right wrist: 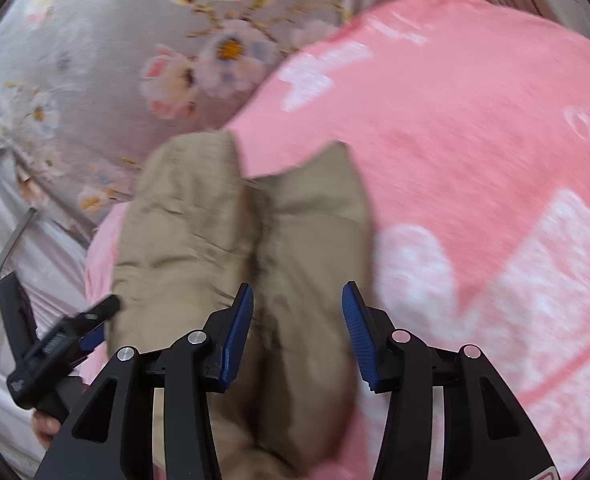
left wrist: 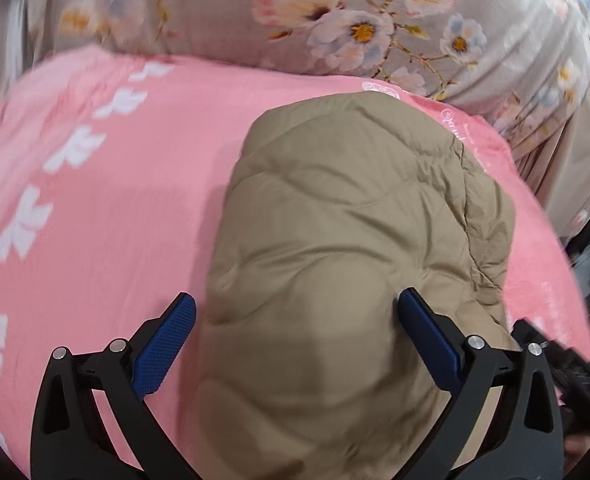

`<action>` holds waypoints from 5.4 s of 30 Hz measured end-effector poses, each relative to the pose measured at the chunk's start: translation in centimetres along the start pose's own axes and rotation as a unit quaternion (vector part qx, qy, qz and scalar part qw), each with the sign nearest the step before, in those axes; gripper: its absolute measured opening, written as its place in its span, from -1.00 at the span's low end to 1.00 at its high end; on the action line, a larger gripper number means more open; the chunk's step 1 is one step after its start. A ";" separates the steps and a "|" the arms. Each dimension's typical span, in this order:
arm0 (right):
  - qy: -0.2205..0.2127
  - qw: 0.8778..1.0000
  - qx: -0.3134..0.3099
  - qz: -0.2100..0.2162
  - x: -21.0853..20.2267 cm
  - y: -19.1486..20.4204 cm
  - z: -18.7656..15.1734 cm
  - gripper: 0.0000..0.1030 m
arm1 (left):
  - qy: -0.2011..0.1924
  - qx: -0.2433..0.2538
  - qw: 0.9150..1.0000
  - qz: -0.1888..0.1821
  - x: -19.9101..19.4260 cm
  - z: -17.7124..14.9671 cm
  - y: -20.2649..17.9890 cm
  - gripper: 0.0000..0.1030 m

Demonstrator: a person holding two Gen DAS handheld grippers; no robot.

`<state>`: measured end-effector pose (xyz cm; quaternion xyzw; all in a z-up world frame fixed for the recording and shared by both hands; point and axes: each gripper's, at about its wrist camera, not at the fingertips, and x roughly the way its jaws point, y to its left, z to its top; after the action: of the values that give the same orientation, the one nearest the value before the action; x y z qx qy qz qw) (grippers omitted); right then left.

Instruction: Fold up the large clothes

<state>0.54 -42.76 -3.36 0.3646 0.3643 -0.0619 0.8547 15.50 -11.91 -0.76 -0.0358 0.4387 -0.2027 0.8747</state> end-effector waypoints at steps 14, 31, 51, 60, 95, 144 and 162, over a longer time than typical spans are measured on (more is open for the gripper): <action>0.113 0.981 0.090 0.133 4.7 -2.8 -1.0 0.03 | 0.114 -0.171 0.962 -0.182 1.7 -3.3 7.0 0.91; 0.058 0.990 0.024 0.123 6.4 2.9 0.6 -0.71 | 0.044 -0.016 0.994 -0.097 0.5 -0.6 1.7 0.38; -0.116 0.965 -0.186 0.145 6.7 22.3 6.0 -0.74 | -0.193 0.106 0.975 0.001 -8.9 10.1 6.5 0.11; -0.102 0.962 -0.200 0.152 15.3 26.8 6.3 -0.74 | -0.212 0.111 0.970 0.043 -5.0 13.9 13.3 0.11; 0.019 0.989 -0.147 0.027 20.1 20.0 1.8 0.21 | -0.113 0.010 0.990 0.087 -0.2 8.2 22.8 0.80; -0.038 0.951 -0.290 -0.097 29.3 28.8 0.8 -0.96 | -0.111 0.002 0.977 0.183 7.2 9.9 18.2 0.91; -0.068 0.951 -0.285 -0.097 26.9 28.8 0.1 -0.60 | -0.135 -0.010 0.977 0.162 6.3 9.2 18.5 0.91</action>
<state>30.90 -17.57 -4.64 0.0634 0.3410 -0.0624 0.9359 32.01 1.58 -4.32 -0.0005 0.3185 -0.0474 0.9467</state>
